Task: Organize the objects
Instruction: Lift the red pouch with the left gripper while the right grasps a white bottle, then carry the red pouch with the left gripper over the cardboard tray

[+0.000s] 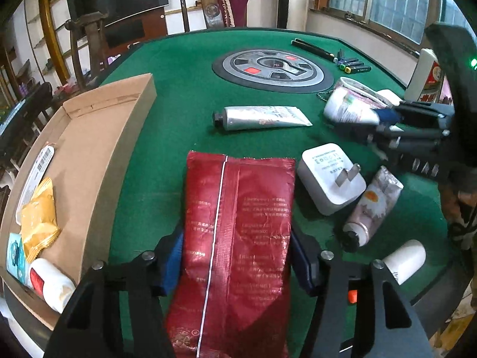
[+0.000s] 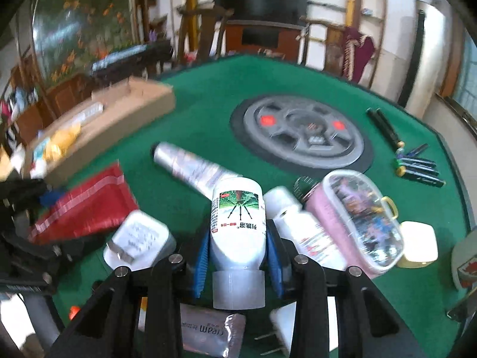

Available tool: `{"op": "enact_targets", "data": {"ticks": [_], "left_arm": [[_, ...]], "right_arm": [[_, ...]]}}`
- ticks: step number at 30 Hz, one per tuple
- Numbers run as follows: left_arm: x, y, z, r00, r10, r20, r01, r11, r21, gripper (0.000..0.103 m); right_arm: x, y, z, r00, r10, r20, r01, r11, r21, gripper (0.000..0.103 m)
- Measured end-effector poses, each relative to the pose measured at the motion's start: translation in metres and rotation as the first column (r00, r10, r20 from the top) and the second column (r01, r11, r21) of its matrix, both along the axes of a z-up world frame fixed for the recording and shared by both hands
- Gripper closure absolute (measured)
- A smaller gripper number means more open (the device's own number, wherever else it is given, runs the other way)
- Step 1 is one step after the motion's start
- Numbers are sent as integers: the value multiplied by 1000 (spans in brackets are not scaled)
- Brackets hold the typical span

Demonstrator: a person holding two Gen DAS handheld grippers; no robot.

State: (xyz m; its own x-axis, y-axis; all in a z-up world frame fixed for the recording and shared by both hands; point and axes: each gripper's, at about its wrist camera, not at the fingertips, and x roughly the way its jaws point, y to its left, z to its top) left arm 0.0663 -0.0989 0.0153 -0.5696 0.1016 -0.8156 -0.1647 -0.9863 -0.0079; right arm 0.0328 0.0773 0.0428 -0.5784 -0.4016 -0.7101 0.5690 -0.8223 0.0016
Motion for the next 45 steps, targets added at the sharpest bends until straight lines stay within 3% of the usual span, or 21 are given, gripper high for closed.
{"op": "enact_targets", "data": {"ticks": [9,20,34,45], "left_arm": [[2,-5,13,998,30,-61,-22,992,124,45],[7,-16,41,987,79,-139,-55,984,171,46],[28,-54,62,967,165,-194,-129,974,186,46],[59,-110,90,928,289,-235,-243,947,208,45]], "right_arm": [[-4,17,5,997,-69,28,71,993,-91,66],[2,29,21,997,-37,65,53,961,-271,66],[8,21,16,998,-22,58,36,970,-239,66],[8,18,12,997,-5,71,21,973,-229,66]]}}
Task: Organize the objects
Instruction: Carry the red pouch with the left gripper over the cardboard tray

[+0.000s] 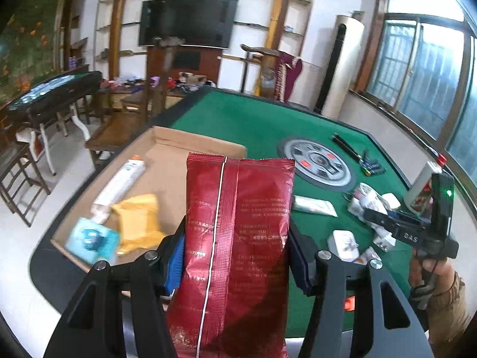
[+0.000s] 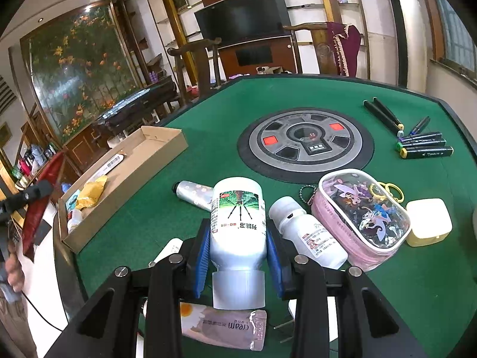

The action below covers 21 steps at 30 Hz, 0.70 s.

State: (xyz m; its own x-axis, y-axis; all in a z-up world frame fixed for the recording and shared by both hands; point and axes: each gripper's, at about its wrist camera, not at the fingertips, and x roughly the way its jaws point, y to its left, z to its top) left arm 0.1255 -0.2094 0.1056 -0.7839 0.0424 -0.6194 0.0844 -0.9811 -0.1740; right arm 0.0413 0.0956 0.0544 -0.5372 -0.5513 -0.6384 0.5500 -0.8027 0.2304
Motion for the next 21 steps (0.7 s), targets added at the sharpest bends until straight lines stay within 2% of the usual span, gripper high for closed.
{"op": "enact_targets", "data": {"ticks": [7,13,21], "left_arm": [[7,-34,15,997,79,-2,-79,996,-45,45],[0,-49,22,996,85,3,-84,994,-64,45],[-23,-53,13,998,56,33,-54,998,-39,45]], "right_arm": [[4,-6,-1,1000,29,2,-29,1000,2,66],[3,-8,-2,999,32,13,-32,999,2,66],[-1,-7,-7,999,22,31,-22,1000,3,66]]}}
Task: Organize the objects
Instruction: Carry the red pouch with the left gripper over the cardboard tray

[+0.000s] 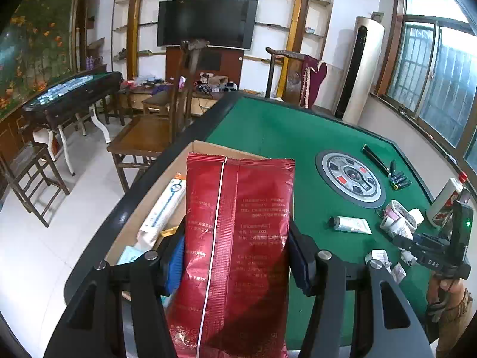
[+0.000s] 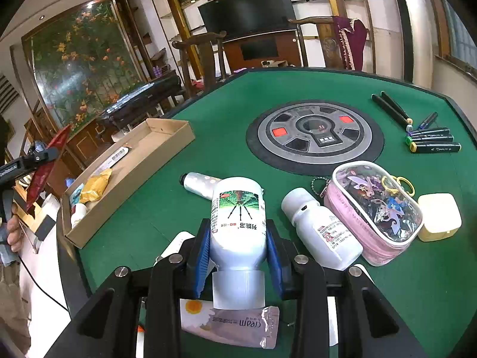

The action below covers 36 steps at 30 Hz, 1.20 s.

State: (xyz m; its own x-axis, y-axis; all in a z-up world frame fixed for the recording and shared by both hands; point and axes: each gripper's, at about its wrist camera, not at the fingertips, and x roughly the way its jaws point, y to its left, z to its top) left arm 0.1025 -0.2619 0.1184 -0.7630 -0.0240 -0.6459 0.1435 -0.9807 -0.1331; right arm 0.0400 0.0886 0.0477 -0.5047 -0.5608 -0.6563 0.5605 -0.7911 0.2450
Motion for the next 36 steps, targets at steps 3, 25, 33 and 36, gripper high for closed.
{"op": "enact_targets", "data": {"ticks": [3,25,33,36], "left_arm": [[-13,5,-7,1000,-25,16,25,1000,11,45],[-83,16,-50,988,-49,150,42,998,49,45],[-103,16,-71,969,-47,243,38,998,42,45],[-108,15,-80,961,-37,275,30,999,31,45]], "right_arm": [[-1,1,-1,1000,-3,5,3,1000,-2,66],[0,-4,1,1000,4,4,-4,1000,-12,66],[1,-5,1,1000,9,1,-9,1000,-13,66],[2,-6,1,1000,9,1,-9,1000,-14,66]]}}
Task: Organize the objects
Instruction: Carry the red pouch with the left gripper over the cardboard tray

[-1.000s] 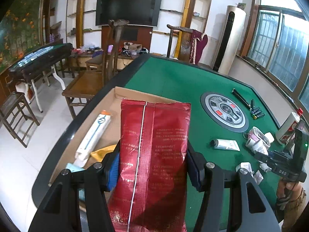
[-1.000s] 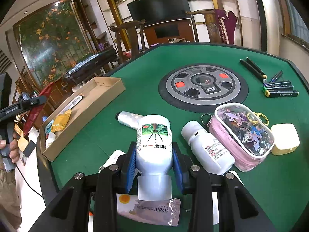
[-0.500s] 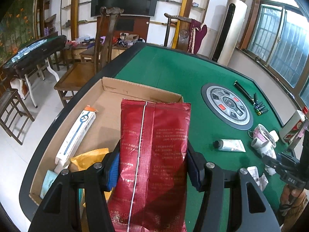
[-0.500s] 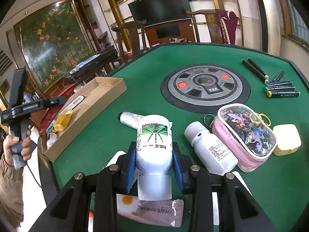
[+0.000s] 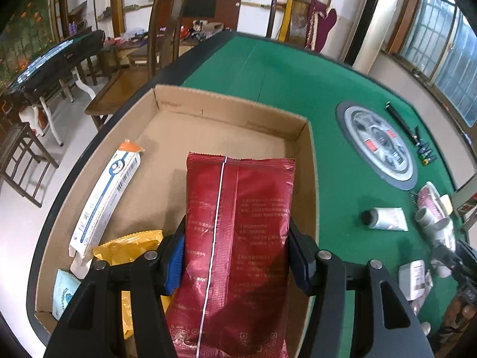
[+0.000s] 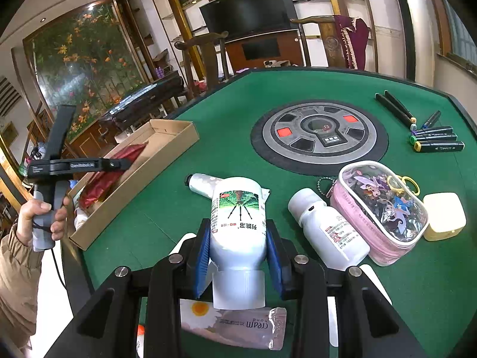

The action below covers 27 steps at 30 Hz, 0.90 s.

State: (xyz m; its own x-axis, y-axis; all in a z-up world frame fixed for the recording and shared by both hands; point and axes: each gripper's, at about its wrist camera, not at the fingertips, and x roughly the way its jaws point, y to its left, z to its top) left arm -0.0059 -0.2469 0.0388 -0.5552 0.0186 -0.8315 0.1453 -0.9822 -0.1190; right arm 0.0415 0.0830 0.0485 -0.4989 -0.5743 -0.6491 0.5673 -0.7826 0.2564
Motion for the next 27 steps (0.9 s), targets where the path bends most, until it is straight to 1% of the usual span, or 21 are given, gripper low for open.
{"op": "enact_targets", "data": {"ticks": [4,8,12,14,20,24,27], "left_arm": [[-4,0,-11,999,-9,36,9,1000,-11,45],[-3,7,-15,998,-34,57,36,999,-34,45],[1,15,-18,995,-63,79,70,994,-82,45],[3,16,-19,994,-72,87,80,993,-92,44],[11,16,-19,992,-92,89,99,992,-84,44],[17,12,-21,993,-96,72,100,993,-63,43],[20,12,-21,993,-101,56,104,993,-62,43]], "right_arm": [[0,0,0,1000,0,1,0,1000,0,66],[2,-1,0,1000,3,2,-3,1000,-1,66],[2,-1,0,1000,2,0,-2,1000,2,66],[2,-1,2,1000,-1,-7,1,1000,2,66],[2,-8,13,1000,9,-20,-10,1000,-21,66],[-1,-26,21,999,40,-22,-40,999,-8,66],[-4,-44,32,997,74,-33,-73,997,11,66]]}}
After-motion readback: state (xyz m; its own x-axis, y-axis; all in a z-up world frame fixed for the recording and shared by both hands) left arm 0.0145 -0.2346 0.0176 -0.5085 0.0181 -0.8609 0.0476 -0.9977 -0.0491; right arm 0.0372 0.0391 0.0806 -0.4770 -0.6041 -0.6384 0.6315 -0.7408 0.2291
